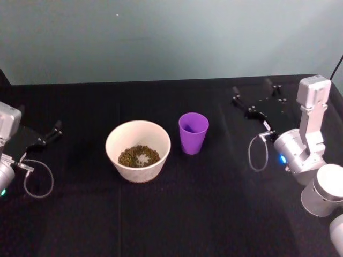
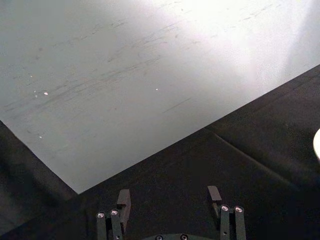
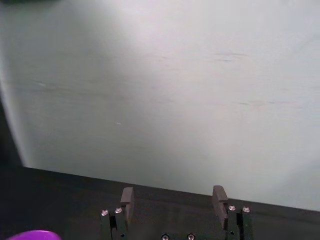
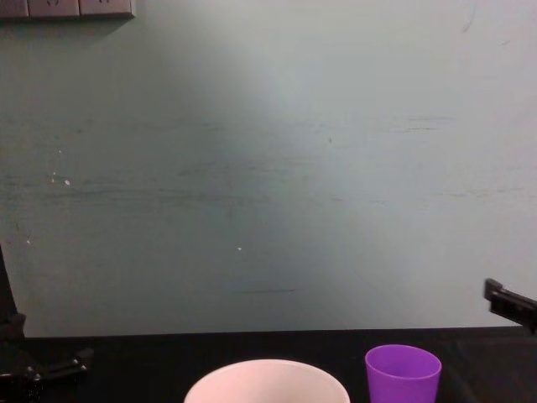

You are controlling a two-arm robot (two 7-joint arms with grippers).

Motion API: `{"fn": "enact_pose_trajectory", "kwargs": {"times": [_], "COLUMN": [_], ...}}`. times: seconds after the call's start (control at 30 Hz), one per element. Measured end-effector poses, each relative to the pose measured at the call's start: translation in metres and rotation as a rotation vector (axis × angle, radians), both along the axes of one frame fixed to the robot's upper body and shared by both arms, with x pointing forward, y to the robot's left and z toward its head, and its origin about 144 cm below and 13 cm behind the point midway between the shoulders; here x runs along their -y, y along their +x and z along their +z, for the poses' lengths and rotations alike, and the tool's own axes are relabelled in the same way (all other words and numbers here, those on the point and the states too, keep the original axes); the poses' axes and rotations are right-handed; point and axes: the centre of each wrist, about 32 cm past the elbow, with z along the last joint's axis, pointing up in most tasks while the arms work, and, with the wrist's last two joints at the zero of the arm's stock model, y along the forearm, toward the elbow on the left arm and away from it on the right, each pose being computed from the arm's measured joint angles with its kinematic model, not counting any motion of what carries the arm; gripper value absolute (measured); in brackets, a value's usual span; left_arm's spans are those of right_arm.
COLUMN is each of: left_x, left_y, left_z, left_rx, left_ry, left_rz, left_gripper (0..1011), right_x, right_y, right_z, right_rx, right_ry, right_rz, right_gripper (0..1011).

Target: Pick up the cup and pour the mung beans from the cup into the bowl.

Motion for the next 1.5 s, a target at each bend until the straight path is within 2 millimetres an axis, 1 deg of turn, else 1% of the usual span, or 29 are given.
{"fn": "enact_pose_trajectory", "kwargs": {"times": [0.17,0.33,1.5], "left_x": [0.0,0.0,0.0], "left_y": [0.0,0.0,0.0], "left_z": [0.0,0.0,0.0], "left_rx": [0.0,0.0,0.0], "left_ry": [0.0,0.0,0.0], "left_rz": [0.0,0.0,0.0], "left_gripper": [1000,1000,1000], "right_x": [0.0061,0.0081,0.0081], "right_y": [0.0055,0.0072,0.0069], "right_z": [-0.006,-0.0081,-0.0084], "right_rx": [-0.036,-0.053,-0.055], "right_ry": [-0.036,-0.056,-0.06], "right_rz": [-0.099,-0.138,-0.138], "right_gripper": [1003,1003,1003]}}
